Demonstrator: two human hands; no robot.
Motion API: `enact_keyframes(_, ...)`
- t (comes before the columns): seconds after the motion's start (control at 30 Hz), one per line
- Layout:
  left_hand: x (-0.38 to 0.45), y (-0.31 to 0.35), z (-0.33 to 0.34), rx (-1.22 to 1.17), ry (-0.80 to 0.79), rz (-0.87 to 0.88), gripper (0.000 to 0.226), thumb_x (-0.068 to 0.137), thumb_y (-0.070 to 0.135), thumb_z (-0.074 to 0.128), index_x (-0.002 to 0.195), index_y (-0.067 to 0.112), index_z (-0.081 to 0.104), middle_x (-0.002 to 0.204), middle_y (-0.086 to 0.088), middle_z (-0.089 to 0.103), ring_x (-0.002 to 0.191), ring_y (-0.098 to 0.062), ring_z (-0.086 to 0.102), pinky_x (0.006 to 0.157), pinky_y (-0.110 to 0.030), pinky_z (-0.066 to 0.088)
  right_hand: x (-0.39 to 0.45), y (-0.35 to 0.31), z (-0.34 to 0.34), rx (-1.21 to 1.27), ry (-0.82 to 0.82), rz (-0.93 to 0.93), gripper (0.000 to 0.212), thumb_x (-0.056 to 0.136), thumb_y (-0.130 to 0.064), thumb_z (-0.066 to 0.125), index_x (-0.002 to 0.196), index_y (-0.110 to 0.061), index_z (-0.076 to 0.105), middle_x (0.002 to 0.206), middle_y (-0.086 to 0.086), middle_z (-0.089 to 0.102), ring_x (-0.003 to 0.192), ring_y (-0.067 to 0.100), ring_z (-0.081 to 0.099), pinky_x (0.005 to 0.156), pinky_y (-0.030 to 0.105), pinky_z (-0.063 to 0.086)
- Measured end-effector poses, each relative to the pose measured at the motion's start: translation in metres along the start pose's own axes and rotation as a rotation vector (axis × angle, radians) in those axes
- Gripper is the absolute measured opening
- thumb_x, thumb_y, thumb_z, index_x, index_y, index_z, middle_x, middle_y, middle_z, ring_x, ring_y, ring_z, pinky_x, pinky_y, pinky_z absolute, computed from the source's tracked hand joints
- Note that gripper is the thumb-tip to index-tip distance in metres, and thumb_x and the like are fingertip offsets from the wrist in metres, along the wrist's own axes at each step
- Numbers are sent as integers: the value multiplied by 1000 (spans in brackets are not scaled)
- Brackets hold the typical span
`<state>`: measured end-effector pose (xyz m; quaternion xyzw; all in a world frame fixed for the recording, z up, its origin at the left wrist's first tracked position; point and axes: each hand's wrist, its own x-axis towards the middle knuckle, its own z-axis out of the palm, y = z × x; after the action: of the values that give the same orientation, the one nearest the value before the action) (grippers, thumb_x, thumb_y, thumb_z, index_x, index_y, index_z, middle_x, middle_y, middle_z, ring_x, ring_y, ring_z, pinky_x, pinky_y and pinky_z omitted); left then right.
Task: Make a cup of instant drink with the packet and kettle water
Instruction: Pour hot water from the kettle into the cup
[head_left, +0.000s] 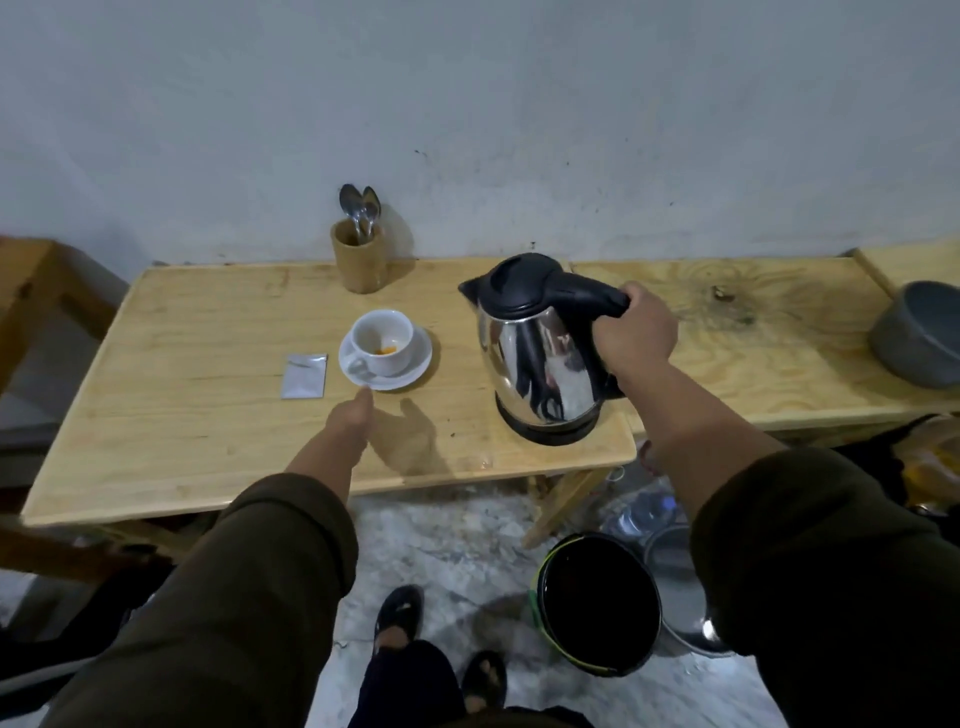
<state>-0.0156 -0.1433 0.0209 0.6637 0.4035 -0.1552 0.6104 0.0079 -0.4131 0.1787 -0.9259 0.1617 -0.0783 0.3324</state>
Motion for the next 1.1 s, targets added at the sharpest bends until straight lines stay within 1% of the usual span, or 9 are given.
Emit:
enact_keyframes(0.13,17,19,-9,-167,18,-26,67,96,50,37,148,9,29,141,-12,43,126,-31,45,102,-39,39,4,-21,8,-86,-39,-75,21,73,-2,52,91,-10,59,81,6,55,77,26,49,66,29,36)
enact_keyframes(0.33,35,37,-17,-192,16,-17,62,96,45,39,145,6,34,136,-16,48,110,-33,54,99,-39,40,7,-48,21,-214,-100,-132,15,71,-1,52,81,-12,51,79,7,54,76,27,49,65,30,35)
enact_keyframes(0.43,45,42,-19,-203,6,-41,57,96,42,42,142,8,39,145,-11,45,130,-32,46,108,-40,39,8,-59,26,-257,-88,-138,19,72,-1,52,89,-8,58,78,7,53,75,26,47,66,29,36)
enact_keyframes(0.5,49,45,-23,-216,-5,-48,54,95,41,43,139,9,44,143,-11,47,131,-33,46,104,-39,42,9,-64,28,-283,-77,-145,19,71,-2,53,89,-9,58,78,6,54,75,26,47,68,29,37)
enact_keyframes(0.6,60,44,-29,-190,-21,-64,52,92,37,49,135,7,49,139,-16,51,128,-34,50,88,-36,44,9,-71,32,-330,-64,-155,13,71,-2,52,79,-13,51,76,5,53,75,27,46,69,31,38)
enact_keyframes(0.73,73,41,-31,-191,-58,-72,54,89,32,57,135,4,48,126,-17,56,128,-34,51,96,-39,47,4,-78,33,-370,-48,-142,14,72,-1,51,78,-14,47,78,5,52,77,27,46,75,36,42)
enact_keyframes(0.83,82,39,-31,-142,-75,-74,57,88,37,57,134,5,47,136,-17,55,126,-34,53,101,-40,44,1,-82,32,-400,-47,-149,13,74,-1,51,78,-13,46,77,6,51,77,28,45,80,39,45)
enact_keyframes(1.0,82,42,-28,-124,-111,-44,48,92,22,53,134,0,50,143,-19,50,133,-34,49,84,-30,41,-2,-89,31,-450,-50,-152,13,75,-1,51,79,-13,47,76,5,51,77,27,44,84,39,43)
enact_keyframes(1.1,82,41,-31,-99,-99,-51,53,92,32,53,135,1,48,140,-20,52,130,-34,51,101,-34,44,-4,-91,31,-461,-45,-152,13,75,-1,50,78,-13,47,76,6,51,77,27,43,85,40,41)
